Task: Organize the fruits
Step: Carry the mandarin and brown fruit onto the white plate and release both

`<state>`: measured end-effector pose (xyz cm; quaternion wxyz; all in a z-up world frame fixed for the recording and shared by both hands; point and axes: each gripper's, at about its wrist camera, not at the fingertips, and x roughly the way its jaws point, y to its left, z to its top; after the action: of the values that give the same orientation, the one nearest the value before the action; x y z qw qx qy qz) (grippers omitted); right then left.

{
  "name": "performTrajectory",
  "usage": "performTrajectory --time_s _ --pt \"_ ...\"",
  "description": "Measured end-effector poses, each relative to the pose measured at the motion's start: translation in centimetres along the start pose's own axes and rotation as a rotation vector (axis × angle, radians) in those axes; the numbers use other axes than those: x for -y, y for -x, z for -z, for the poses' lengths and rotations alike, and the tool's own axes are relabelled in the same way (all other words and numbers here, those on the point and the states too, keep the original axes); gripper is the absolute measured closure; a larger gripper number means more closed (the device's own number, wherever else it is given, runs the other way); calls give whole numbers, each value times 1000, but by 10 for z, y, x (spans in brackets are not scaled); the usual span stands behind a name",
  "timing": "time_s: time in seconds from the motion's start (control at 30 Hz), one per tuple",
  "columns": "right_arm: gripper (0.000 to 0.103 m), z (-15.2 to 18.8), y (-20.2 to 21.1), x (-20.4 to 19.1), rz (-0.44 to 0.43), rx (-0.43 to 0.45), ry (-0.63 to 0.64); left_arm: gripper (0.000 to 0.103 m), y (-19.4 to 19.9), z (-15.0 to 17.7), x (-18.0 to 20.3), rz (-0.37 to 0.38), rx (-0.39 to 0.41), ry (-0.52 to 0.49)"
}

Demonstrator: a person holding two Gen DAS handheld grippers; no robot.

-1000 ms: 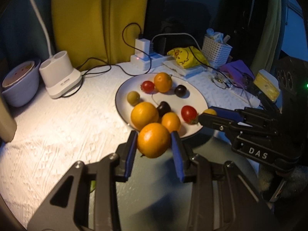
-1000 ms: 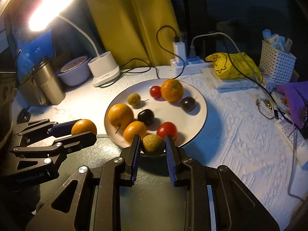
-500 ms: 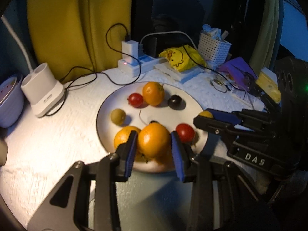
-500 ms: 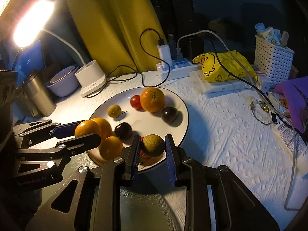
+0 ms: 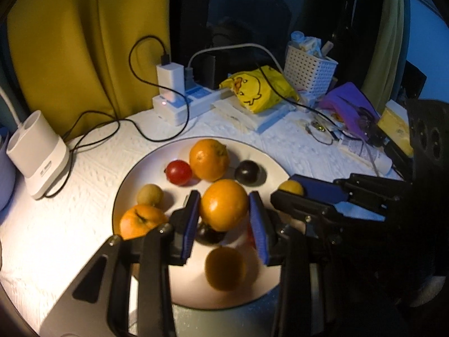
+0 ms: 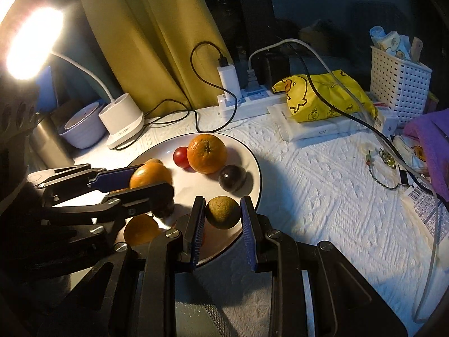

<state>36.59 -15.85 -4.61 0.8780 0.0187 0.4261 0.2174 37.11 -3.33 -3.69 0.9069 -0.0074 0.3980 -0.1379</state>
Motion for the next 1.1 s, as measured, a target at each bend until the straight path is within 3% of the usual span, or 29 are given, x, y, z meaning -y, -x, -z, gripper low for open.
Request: performTrajectory --time_s 0.27,0.33,0.43,1.1 --pt "75 -2 -2 2 8 5 -8 66 -6 -4 -8 -11 -10 29" --pt "75 -2 -2 1 13 2 -6 59 -3 -4 -10 -11 -1 37" --pt "75 -2 0 0 19 3 -3 58 2 -4 -13 -11 10 49" --pt "75 2 40 -38 22 43 50 58 73 18 -12 -24 100 78"
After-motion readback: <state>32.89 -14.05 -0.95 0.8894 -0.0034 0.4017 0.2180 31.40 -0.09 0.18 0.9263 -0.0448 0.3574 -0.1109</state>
